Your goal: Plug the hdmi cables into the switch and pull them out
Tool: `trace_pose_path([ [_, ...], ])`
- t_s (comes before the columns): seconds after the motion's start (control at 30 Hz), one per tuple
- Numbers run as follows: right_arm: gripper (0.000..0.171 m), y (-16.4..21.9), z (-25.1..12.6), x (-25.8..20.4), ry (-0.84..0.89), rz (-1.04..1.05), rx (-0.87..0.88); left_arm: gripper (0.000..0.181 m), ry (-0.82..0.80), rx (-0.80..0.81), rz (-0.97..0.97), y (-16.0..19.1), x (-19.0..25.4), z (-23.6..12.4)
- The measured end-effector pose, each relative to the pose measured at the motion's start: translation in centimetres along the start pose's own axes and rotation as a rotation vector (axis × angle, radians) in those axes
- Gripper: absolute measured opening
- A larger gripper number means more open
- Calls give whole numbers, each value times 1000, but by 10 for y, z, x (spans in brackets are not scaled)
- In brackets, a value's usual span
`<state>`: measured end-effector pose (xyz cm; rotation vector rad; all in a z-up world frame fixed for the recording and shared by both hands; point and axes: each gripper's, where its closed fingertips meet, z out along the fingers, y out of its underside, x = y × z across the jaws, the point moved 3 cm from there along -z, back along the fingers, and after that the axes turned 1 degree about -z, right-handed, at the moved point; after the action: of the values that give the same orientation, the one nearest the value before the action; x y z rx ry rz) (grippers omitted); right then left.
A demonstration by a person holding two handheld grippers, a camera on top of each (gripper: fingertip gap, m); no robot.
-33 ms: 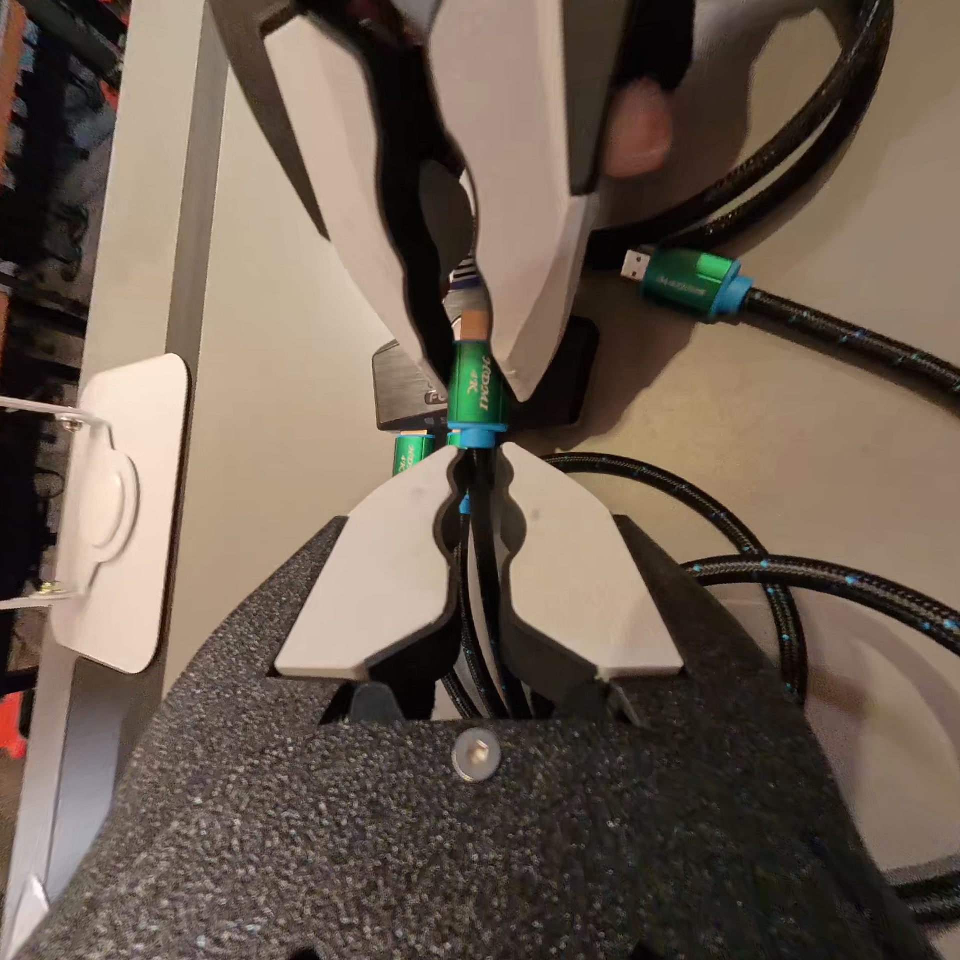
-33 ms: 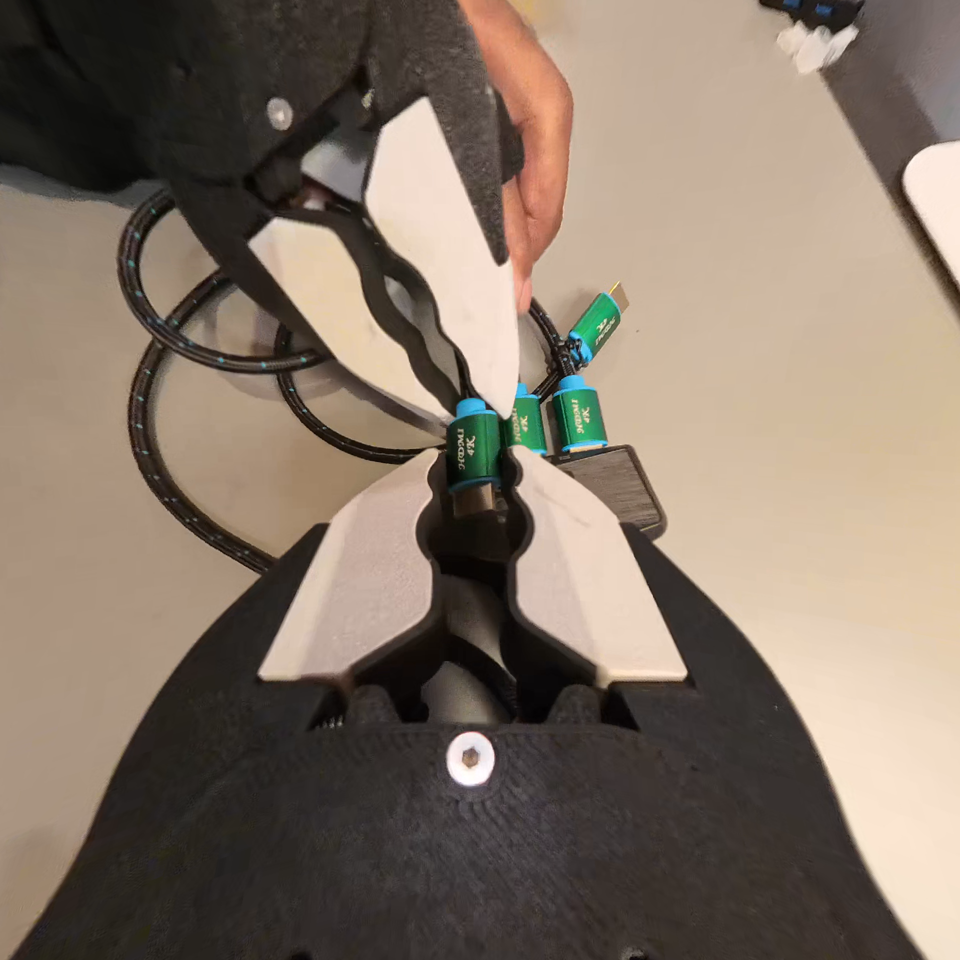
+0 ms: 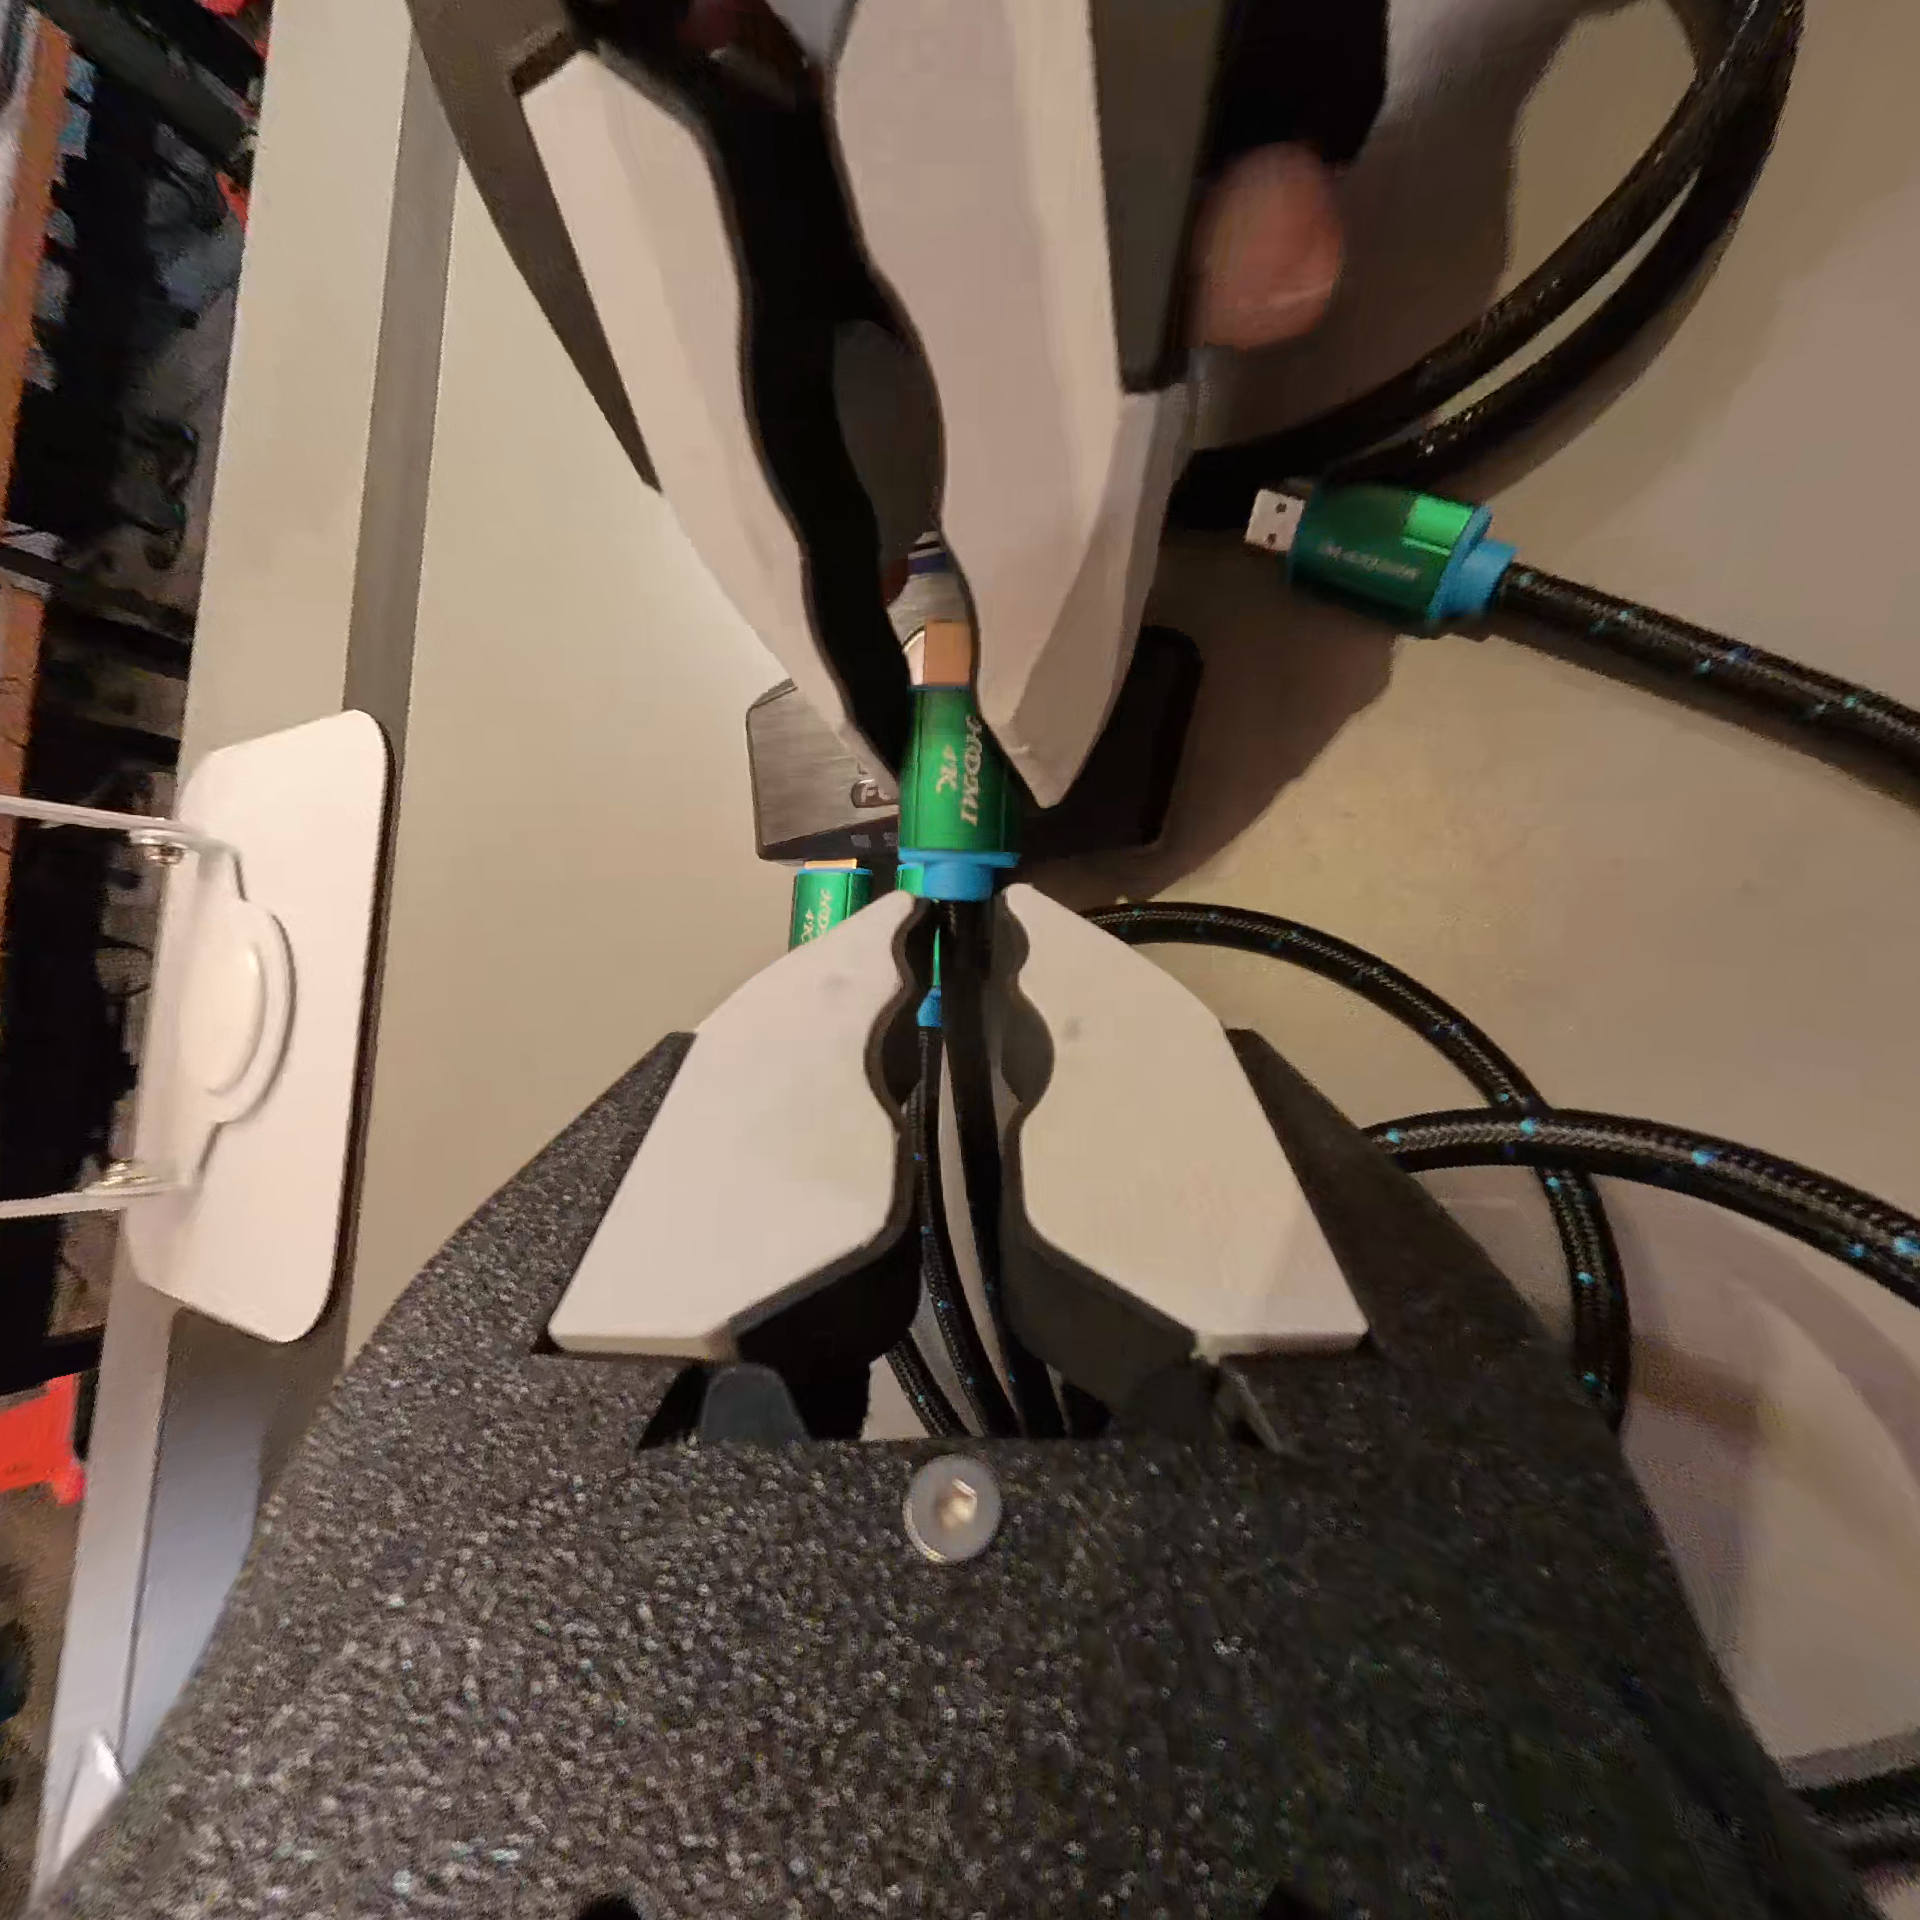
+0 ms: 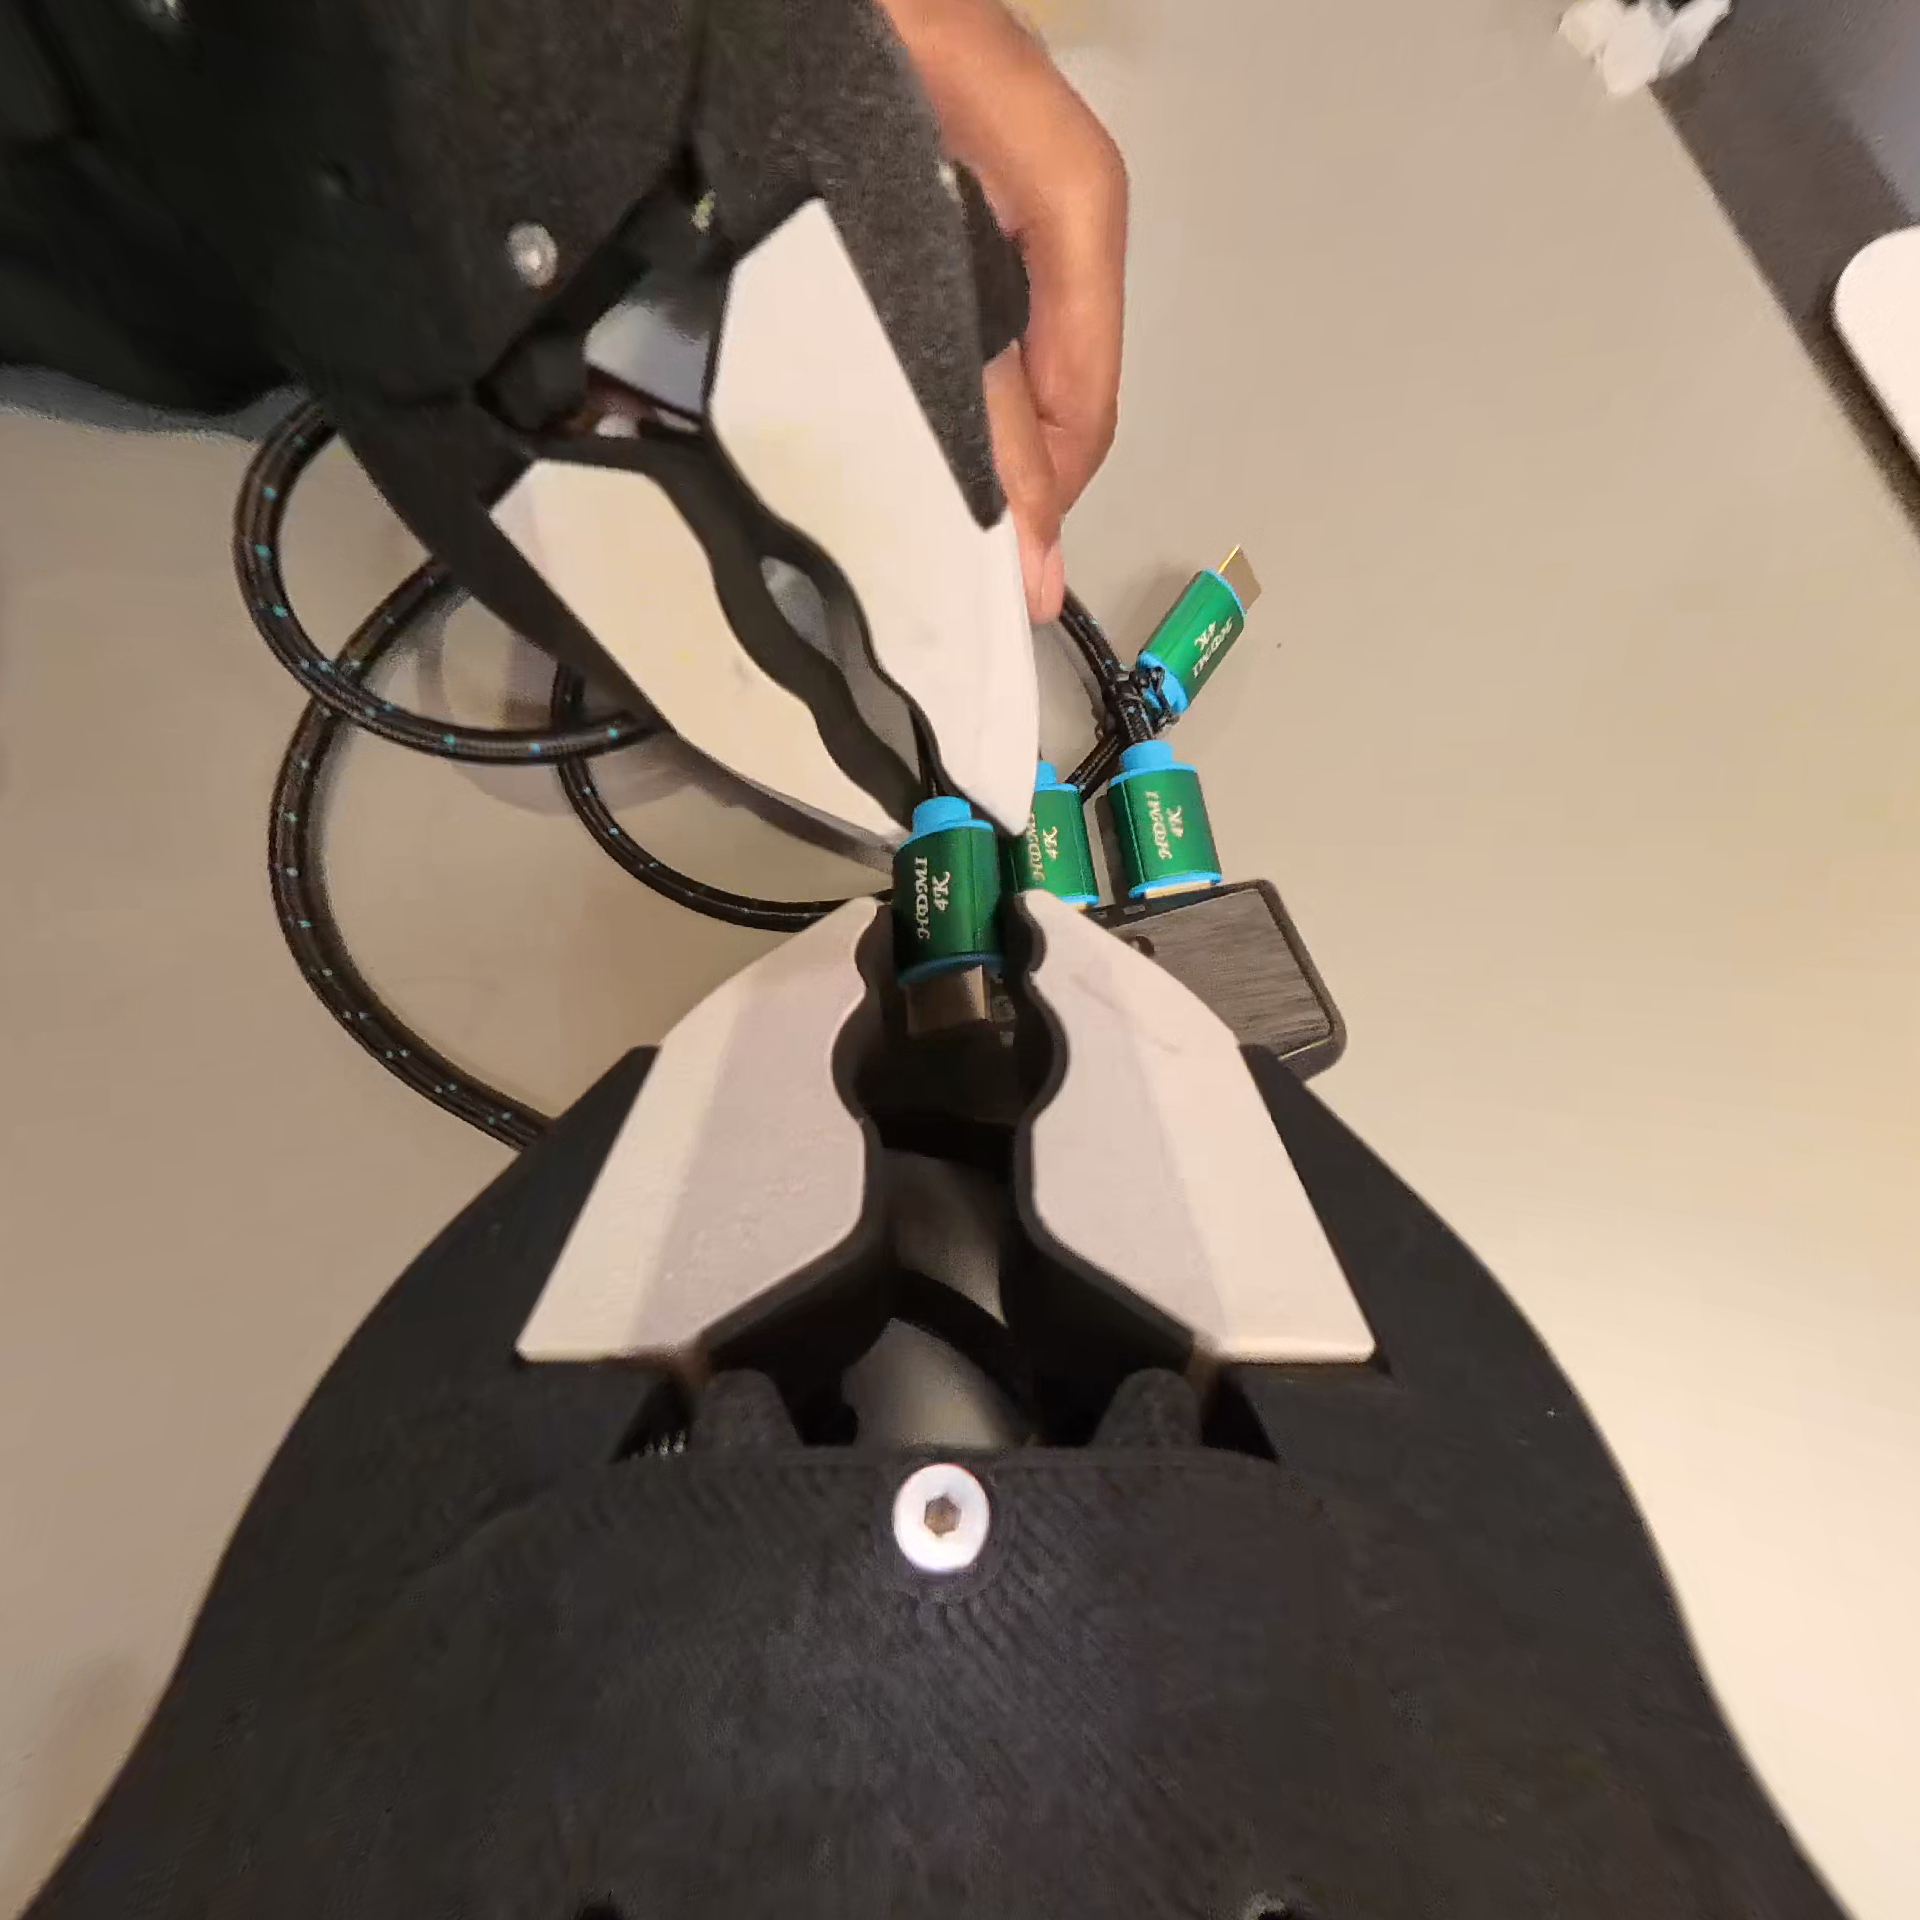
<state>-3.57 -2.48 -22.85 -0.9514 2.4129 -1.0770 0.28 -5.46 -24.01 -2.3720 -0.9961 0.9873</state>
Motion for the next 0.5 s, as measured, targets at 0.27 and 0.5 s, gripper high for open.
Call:
trace_pose_path([
  [0.27, 22, 2, -4, 0, -10, 66, -3, 7, -58, -44, 74, 2, 2, -1],
  [0.5, 76, 21, -26, 13, 119, 64, -177, 7, 87, -275, -52, 34, 11, -14],
])
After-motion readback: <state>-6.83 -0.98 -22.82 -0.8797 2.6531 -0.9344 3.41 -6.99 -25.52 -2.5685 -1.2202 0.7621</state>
